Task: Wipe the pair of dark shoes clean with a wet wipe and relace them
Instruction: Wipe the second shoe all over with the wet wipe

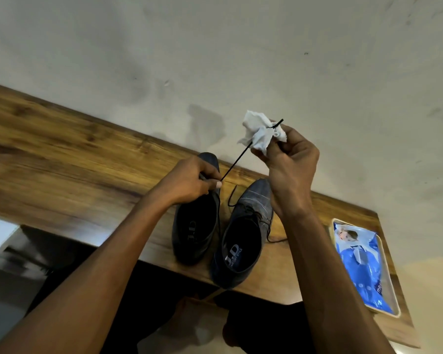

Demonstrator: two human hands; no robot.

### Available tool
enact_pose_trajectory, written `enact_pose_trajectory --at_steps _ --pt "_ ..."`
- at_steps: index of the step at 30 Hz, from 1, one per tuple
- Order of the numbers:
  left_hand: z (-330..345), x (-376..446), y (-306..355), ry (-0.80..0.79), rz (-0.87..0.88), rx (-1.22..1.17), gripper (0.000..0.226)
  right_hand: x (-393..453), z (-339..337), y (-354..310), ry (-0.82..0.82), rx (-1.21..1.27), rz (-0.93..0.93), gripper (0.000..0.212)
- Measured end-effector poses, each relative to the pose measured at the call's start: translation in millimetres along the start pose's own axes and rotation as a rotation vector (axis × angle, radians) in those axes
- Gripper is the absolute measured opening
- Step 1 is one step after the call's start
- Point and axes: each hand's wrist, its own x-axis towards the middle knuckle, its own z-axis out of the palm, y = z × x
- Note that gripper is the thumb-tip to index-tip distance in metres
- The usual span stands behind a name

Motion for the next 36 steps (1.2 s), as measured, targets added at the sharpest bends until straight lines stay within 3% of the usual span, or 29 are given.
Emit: enact_pose_trajectory --at_steps 8,16,20,25,30,33,36 --pt "4.0 0.3 5.1 0.057 0.062 0.096 0.008 5.2 -11.6 -18.0 0.061 0.113 -0.088 0.022" --pt "11.0 0.9 6.9 0.087 -0.023 0.188 0.005 13.1 -20.4 -32.1 0.178 0.275 -0.191 0.022" --pt "12.7 0.8 8.5 0.149 -0.010 0.167 0.011 13.5 -28.5 -26.8 0.190 0.301 -0.154 0.019" --pt "15.8 -0.1 13.6 0.248 -0.034 0.323 0.020 10.1 -33.1 -4.5 0.180 0.200 -0.055 0.019" --pt "16.7 -13.1 16.0 0.149 -0.119 0.360 0.054 -3.8 -44.4 27.9 0.089 -0.015 0.034 0.019" --pt "18.5 -24.0 9.2 0.038 -0.279 0.556 0.084 -12.9 -53.3 41.7 0.007 -0.182 0.046 0.021" --pt "21.1 -31.9 -2.6 -0.130 -0.372 0.593 0.071 -19.9 -58.3 45.6 -0.038 -0.300 0.023 0.022"
